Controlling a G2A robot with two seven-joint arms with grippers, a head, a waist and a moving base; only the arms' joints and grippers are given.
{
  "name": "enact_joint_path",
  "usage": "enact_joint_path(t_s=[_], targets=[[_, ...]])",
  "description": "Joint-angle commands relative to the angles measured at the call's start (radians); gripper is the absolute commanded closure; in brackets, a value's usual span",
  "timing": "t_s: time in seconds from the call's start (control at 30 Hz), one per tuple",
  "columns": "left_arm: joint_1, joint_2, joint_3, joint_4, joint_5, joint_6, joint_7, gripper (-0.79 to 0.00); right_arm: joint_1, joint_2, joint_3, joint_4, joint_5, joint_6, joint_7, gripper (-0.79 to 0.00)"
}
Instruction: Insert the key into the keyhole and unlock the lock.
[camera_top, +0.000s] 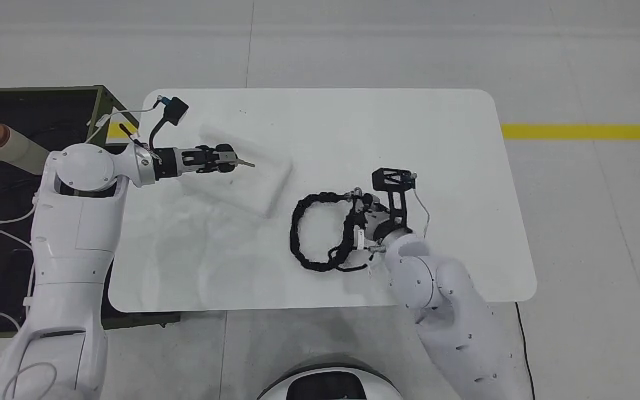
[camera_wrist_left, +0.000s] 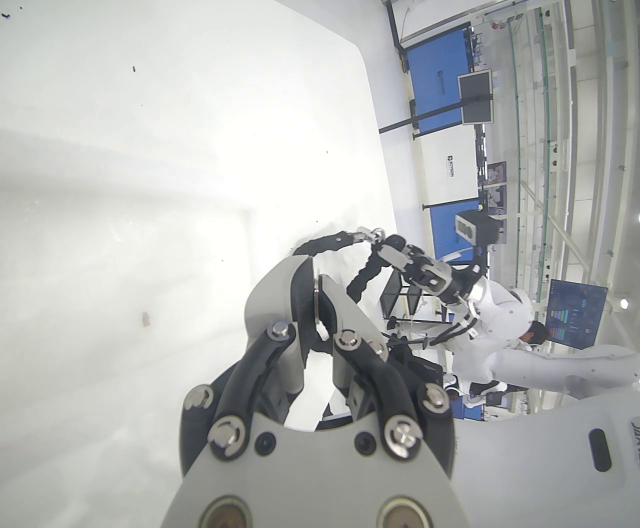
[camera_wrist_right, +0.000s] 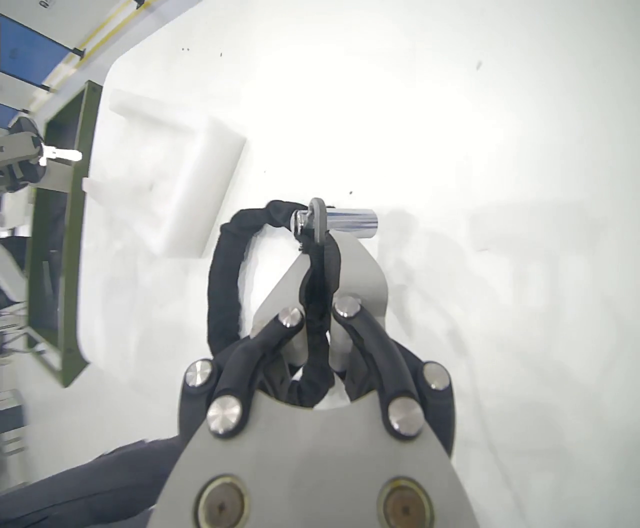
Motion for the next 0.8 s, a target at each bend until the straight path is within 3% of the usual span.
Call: enact_joint_path(t_s=[0.0, 0.17, 0.23, 0.3, 0.5, 0.6, 0.77], targets=[[0.0, 0.0, 0.0, 0.0, 0.0, 0.0, 0.0, 0.0, -0.031, 0.0, -0.003, -0.084, -0.128, 0.019, -0.014, 0.0], [0.0, 0.0, 0.0, 0.0, 0.0, 0.0, 0.0, 0.0, -0.09, -0.007, 0.002, -0.246, -0.035, -0.065, -0.026, 0.0], [0.0, 0.0, 0.0, 0.0, 0.0, 0.0, 0.0, 0.0, -0.118, -0.012, 0.018, -0.307, 0.129, -0.112, -0.06, 0.0], [0.0, 0.0, 0.0, 0.0, 0.0, 0.0, 0.0, 0.0, -0.135, -0.015, 0.066, -0.307, 0.261, -0.157, -0.102, 0.0], [0.0, 0.0, 0.0, 0.0, 0.0, 0.0, 0.0, 0.0, -0.149, -0.017, 0.126, -0.256, 0.466, -0.234, -0.084, 0.0], [0.0, 0.0, 0.0, 0.0, 0.0, 0.0, 0.0, 0.0, -0.138, -0.021, 0.145, -0.239, 0.658, -0.298, -0.066, 0.0], [0.0, 0.0, 0.0, 0.0, 0.0, 0.0, 0.0, 0.0, -0.104, -0.03, 0.199, -0.146, 1.167, -0.387, 0.013, 0.0]])
